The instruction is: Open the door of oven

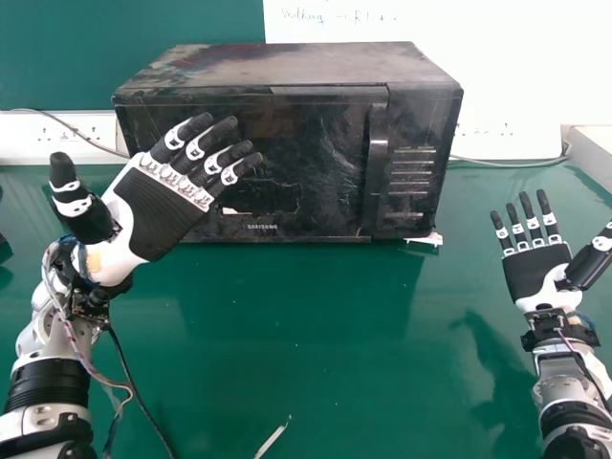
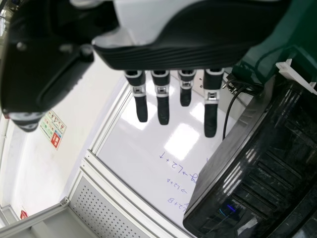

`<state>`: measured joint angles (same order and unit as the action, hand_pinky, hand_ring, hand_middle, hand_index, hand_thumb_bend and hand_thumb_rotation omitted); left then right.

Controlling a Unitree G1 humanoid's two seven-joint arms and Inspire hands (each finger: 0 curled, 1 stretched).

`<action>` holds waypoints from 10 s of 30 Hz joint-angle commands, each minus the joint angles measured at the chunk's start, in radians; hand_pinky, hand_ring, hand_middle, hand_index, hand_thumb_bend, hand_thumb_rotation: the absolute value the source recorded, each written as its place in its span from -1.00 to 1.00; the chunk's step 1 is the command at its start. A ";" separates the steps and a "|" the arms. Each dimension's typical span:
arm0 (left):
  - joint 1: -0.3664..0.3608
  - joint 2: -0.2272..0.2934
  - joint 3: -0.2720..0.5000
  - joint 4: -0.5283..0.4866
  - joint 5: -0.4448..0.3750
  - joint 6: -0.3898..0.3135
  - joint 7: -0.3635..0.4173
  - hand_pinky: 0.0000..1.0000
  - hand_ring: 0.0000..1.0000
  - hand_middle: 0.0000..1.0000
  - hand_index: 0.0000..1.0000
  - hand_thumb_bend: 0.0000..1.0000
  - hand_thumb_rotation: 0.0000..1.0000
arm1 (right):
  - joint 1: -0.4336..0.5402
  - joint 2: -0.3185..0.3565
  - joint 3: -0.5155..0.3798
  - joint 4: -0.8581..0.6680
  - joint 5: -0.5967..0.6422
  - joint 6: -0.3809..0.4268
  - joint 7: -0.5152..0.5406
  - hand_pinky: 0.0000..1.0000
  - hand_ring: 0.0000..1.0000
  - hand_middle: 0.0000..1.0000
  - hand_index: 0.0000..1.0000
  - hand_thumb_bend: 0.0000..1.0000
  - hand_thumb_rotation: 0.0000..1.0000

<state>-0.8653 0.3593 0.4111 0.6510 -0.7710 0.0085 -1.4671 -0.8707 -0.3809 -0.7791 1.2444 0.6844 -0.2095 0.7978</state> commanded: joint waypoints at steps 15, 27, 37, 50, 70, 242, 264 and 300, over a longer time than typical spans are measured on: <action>-0.017 0.001 -0.004 -0.002 0.008 0.033 0.024 0.25 0.62 0.77 0.80 0.85 0.79 | 0.001 -0.002 -0.002 0.010 0.003 0.001 0.000 0.50 0.92 0.99 0.75 1.00 0.61; 0.009 -0.027 -0.088 -0.147 0.096 0.034 0.173 0.20 0.65 0.84 0.93 0.83 0.72 | 0.002 -0.003 -0.007 0.010 0.009 0.012 0.003 0.51 0.91 0.98 0.74 1.00 0.59; 0.027 -0.010 -0.125 -0.229 0.120 0.064 0.270 0.11 0.70 0.92 1.00 0.91 0.86 | 0.002 -0.002 -0.001 0.008 0.000 -0.003 -0.012 0.47 0.91 0.98 0.74 1.00 0.68; -0.025 -0.013 -0.163 -0.192 0.187 0.035 0.338 0.09 0.65 0.91 0.94 0.82 0.93 | 0.003 0.004 -0.003 0.005 0.005 0.001 -0.004 0.49 0.91 0.99 0.74 1.00 0.62; -0.063 -0.043 -0.183 -0.117 0.242 0.040 0.461 0.06 0.60 0.95 1.00 0.85 0.86 | 0.004 0.006 0.002 0.002 0.002 -0.006 -0.009 0.48 0.91 0.99 0.73 1.00 0.66; -0.411 -0.352 -0.317 0.482 0.673 -0.148 0.988 0.65 0.76 0.76 0.81 0.64 0.90 | 0.009 0.028 0.028 -0.016 -0.005 -0.031 -0.013 0.50 0.99 1.00 0.94 1.00 0.66; -0.399 -0.358 -0.291 0.490 0.634 -0.183 0.870 0.26 0.41 0.51 0.75 0.78 0.90 | 0.010 0.024 0.028 -0.015 -0.002 -0.015 -0.001 0.25 0.72 0.95 0.93 1.00 0.63; -0.366 -0.349 -0.227 0.477 0.555 -0.154 0.722 0.10 0.36 0.41 0.69 0.81 0.92 | 0.007 0.021 0.035 -0.013 -0.010 -0.017 -0.033 -0.01 0.25 0.57 0.65 1.00 0.73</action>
<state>-1.2406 0.0234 0.1897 1.1435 -0.2096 -0.1321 -0.7191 -0.8704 -0.3531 -0.7452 1.2330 0.6764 -0.2264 0.7662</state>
